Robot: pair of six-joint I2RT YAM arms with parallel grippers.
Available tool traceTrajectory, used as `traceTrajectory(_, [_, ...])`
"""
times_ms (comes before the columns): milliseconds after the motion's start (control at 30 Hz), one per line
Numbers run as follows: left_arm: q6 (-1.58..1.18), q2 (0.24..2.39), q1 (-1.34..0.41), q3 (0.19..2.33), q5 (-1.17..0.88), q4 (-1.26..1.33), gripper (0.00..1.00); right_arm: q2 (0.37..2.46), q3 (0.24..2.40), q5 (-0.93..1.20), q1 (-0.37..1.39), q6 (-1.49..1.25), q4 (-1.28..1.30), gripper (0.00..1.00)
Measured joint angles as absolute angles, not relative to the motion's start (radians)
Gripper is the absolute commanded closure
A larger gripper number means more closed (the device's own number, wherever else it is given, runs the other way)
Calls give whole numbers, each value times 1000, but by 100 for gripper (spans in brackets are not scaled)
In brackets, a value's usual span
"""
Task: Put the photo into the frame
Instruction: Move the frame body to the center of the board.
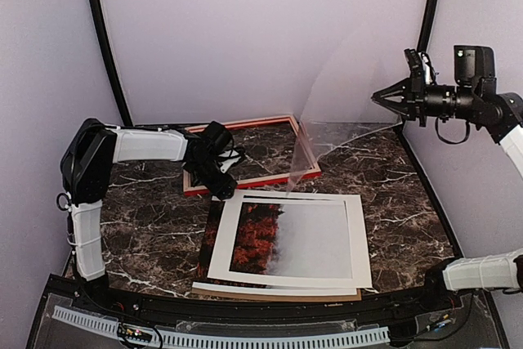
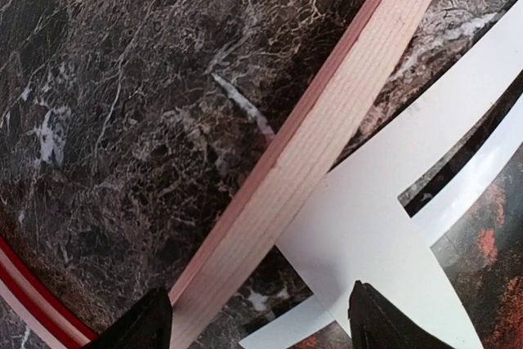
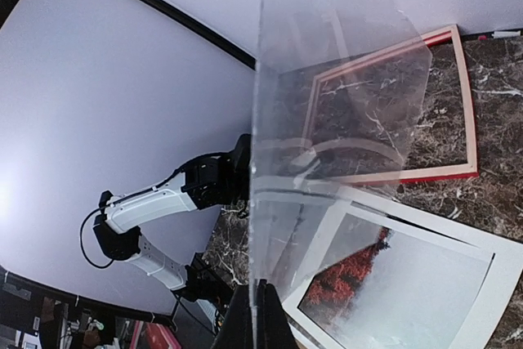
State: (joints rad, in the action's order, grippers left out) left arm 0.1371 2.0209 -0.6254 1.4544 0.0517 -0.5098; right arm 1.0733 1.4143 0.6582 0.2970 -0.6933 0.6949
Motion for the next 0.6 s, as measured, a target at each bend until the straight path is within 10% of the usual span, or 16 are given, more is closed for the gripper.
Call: traceTrajectory(600, [301, 2073, -614, 1502, 1, -528, 76, 1232, 1552, 741, 274, -712, 618, 100])
